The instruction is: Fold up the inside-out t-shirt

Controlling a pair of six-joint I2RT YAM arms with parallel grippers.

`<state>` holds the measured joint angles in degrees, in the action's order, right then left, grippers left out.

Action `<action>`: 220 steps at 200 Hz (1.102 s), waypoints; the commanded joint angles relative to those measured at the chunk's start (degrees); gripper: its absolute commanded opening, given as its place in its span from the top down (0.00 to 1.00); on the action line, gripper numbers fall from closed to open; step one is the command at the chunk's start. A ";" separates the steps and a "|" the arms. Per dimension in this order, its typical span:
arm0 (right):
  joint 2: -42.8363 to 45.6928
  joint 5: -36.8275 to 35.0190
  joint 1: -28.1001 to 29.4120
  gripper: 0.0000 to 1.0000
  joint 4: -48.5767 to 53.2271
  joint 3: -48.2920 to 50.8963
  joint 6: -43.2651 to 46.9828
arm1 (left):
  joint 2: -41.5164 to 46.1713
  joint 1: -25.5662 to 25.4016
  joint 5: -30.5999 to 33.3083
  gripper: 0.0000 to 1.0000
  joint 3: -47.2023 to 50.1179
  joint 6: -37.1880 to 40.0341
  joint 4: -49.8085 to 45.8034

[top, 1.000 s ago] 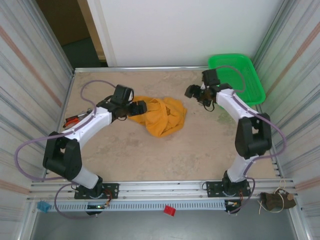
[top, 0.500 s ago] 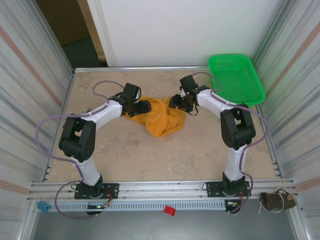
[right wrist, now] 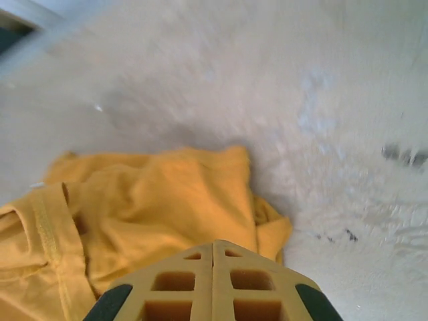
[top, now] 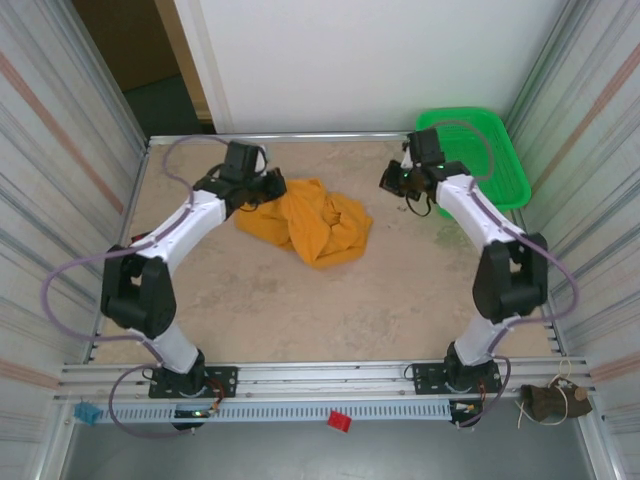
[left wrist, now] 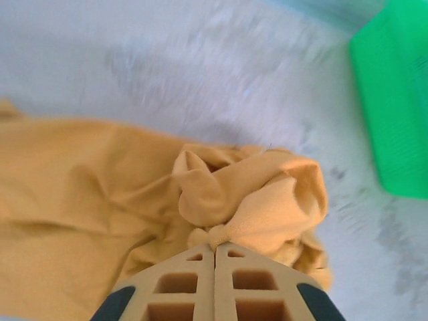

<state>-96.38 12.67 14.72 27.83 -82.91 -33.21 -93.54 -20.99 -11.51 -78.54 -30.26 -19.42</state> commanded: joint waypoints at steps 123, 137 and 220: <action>-20.35 0.71 11.18 1.00 -1.45 -8.71 4.72 | 9.53 2.45 2.49 1.00 7.26 2.71 -0.47; -15.71 0.45 8.67 1.00 -1.02 -8.67 5.25 | 10.49 4.60 3.03 1.00 5.50 3.60 -1.45; 10.61 6.27 -6.74 1.00 -6.09 -24.01 2.27 | 17.71 15.10 3.21 1.00 -12.53 -5.51 13.08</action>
<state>-91.88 15.55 7.90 24.71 -102.87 -29.98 -79.79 -5.50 -8.10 -85.78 -31.88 -16.19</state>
